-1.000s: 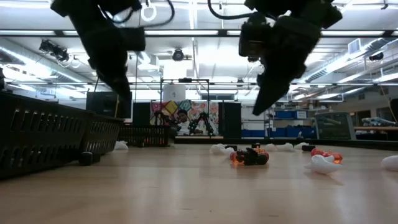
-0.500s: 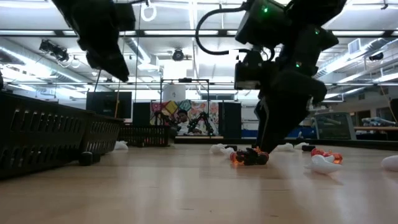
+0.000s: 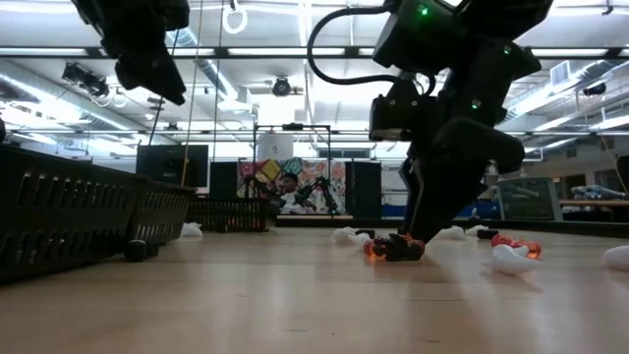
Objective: Sort Halloween decoration
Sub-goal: Put the orange pumpkin toy into the top black bin
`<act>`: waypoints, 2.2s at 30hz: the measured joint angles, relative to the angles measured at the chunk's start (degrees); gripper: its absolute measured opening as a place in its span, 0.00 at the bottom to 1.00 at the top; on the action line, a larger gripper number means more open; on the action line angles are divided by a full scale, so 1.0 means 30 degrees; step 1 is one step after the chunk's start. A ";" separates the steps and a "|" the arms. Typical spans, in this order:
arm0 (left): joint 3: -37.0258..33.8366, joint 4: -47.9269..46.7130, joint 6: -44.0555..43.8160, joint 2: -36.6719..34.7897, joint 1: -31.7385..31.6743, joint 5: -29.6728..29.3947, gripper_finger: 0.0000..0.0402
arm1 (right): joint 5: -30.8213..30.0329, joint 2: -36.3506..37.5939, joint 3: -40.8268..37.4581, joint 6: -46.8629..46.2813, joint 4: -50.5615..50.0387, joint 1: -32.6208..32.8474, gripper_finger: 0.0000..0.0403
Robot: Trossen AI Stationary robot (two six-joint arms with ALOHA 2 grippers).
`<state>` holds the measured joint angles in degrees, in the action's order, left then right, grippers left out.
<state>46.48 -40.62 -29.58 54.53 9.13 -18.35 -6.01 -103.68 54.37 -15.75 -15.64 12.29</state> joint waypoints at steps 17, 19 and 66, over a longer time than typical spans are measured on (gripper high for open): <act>0.0000 -0.0804 -0.0124 -0.1111 0.0000 -0.0160 0.40 | -0.0156 -0.0146 0.2087 0.0201 -0.0997 -0.0501 0.26; 0.0000 -0.1027 -0.0131 -0.1338 0.0000 -0.0166 0.40 | -0.0126 -0.0146 0.2589 0.0240 -0.1051 -0.0813 0.26; 0.0000 -0.0671 -0.1788 -0.1832 0.0000 -0.0663 0.40 | 0.5344 -1.1846 2.2227 0.4641 -0.5985 -1.0912 0.32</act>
<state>46.48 -42.63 -34.95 49.04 9.13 -20.34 10.02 -139.22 121.05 -1.83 -33.60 -20.44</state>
